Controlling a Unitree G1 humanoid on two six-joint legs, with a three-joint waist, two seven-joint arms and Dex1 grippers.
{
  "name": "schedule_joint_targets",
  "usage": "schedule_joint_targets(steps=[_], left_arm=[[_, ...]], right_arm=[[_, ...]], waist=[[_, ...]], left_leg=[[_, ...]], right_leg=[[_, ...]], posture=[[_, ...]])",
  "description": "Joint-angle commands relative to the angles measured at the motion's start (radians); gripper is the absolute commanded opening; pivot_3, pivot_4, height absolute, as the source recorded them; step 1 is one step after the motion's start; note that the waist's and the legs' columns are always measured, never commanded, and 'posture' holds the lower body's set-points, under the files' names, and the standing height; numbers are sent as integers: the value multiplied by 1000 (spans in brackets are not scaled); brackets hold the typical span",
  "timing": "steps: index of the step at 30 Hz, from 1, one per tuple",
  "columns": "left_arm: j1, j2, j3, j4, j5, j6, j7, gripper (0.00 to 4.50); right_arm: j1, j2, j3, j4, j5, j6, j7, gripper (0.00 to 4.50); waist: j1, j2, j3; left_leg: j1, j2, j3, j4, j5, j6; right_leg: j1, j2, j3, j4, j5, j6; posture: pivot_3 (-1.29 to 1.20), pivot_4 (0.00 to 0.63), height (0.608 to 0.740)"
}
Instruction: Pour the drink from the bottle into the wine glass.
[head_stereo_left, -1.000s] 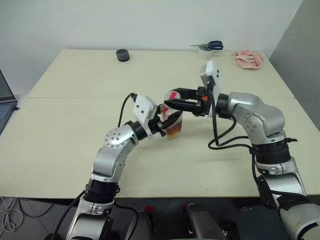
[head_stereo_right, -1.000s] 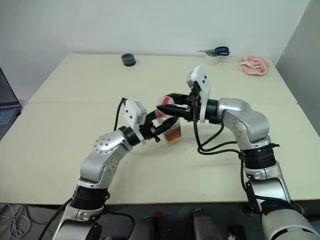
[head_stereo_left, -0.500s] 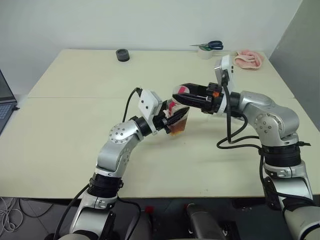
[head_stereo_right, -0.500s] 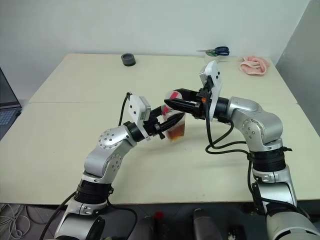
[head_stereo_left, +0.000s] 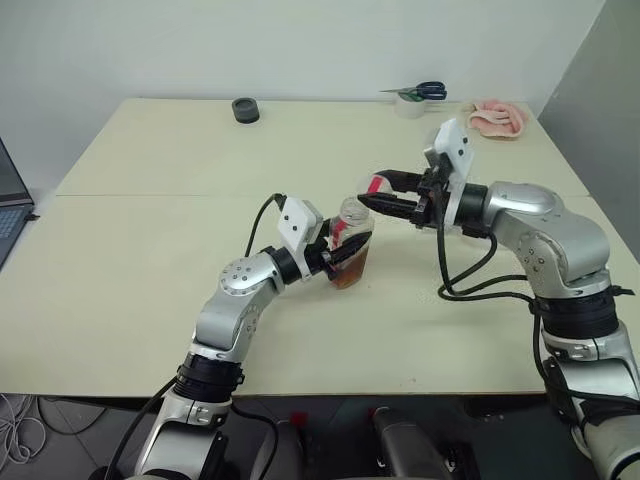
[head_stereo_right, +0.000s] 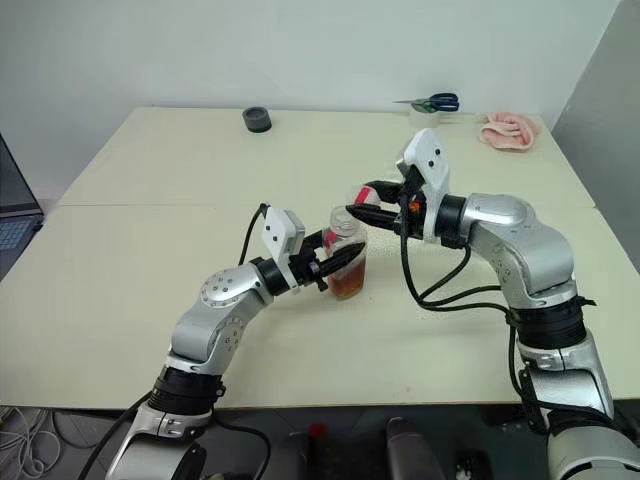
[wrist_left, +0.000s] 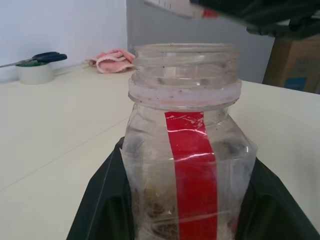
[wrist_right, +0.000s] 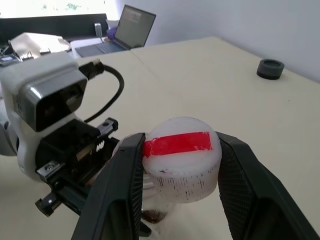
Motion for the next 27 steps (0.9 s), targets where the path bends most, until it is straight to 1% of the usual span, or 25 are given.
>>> schedule_joint_targets(steps=[1, 2, 4, 6, 10, 13, 16, 18, 19, 20, 24, 27], left_arm=[[-8, 3, 11, -47, -1, -19, -1, 1817], [-8, 5, 11, -46, 2, -22, -1, 1817], [-15, 5, 14, -37, 7, -41, -3, 1817], [-29, 1, 12, -21, 16, -70, -8, 1817], [-58, -12, 11, 7, 18, -90, -17, 1817], [-78, -16, 7, 24, 22, -98, -30, 1816], [-95, -18, 4, 44, 27, -106, -42, 1816], [-104, -19, 5, 56, 29, -112, -47, 1816], [-108, -20, 6, 63, 30, -115, -50, 1816], [-112, -20, 7, 69, 31, -118, -52, 1816], [-120, -20, 12, 86, 38, -129, -53, 1816], [-122, -14, 20, 104, 45, -138, -49, 1816]], right_arm=[[12, -6, -149, 19, 35, -13, -70, 1708], [30, -11, -183, 29, 29, -10, -104, 1699], [163, -15, -283, 7, -14, -6, -225, 1692], [311, -1, -340, -32, -72, -26, -328, 1690], [520, 70, -399, -90, -132, -113, -455, 1688], [612, 127, -425, -84, -151, -163, -517, 1688], [657, 147, -396, -51, -203, -186, -565, 1688], [654, 151, -392, -25, -215, -189, -580, 2422], [645, 148, -395, -11, -219, -193, -585, 2670], [636, 145, -400, 2, -221, -200, -588, 3011], [613, 121, -405, 20, -218, -202, -575, 4454], [600, 85, -406, -7, -201, -164, -555, 4500]], waist=[[6, 0, 0], [10, 0, 0], [17, -1, -1], [38, -2, -2], [38, -1, -1], [26, -1, -1], [14, 0, -1], [10, 0, -1], [8, 0, -1], [8, 0, -1], [10, 0, -1], [14, 0, -1]], left_leg=[[0, 0, 0, 0, 0, 0], [0, 0, 0, 0, 0, 0], [0, 0, 0, 0, 0, 0], [0, 0, -2, -1, 0, 0], [-1, -2, 2, -1, 0, 0], [-1, -2, 5, 0, 0, 0], [2, -1, 4, 0, 0, 0], [3, 0, 4, 0, 0, 0], [3, 0, 4, 0, 0, 0], [3, 0, 4, 0, 0, 0], [2, 0, 4, 0, 0, 0], [2, 0, 4, 0, 0, 0]], right_leg=[[0, 0, 0, 0, 0, 0], [0, 0, 0, 0, 0, 0], [0, 0, 0, 0, 0, 0], [2, 0, -3, -1, 0, 0], [-1, -3, 1, -1, 0, 0], [-2, -3, 4, 0, 0, 1], [1, -1, 4, 1, 0, 1], [1, 0, 4, 1, 0, 1], [1, 0, 4, 1, 0, 1], [1, 0, 4, 1, 0, 1], [1, 0, 4, 0, 0, 1], [1, 0, 4, 0, 0, 1]], posture=[[0, 150, 740], [0, 150, 740], [0, 150, 740], [0, 150, 740], [0, 150, 740], [0, 150, 740], [0, 150, 740], [0, 150, 740], [0, 150, 740], [0, 150, 740], [0, 150, 740], [0, 150, 740]])
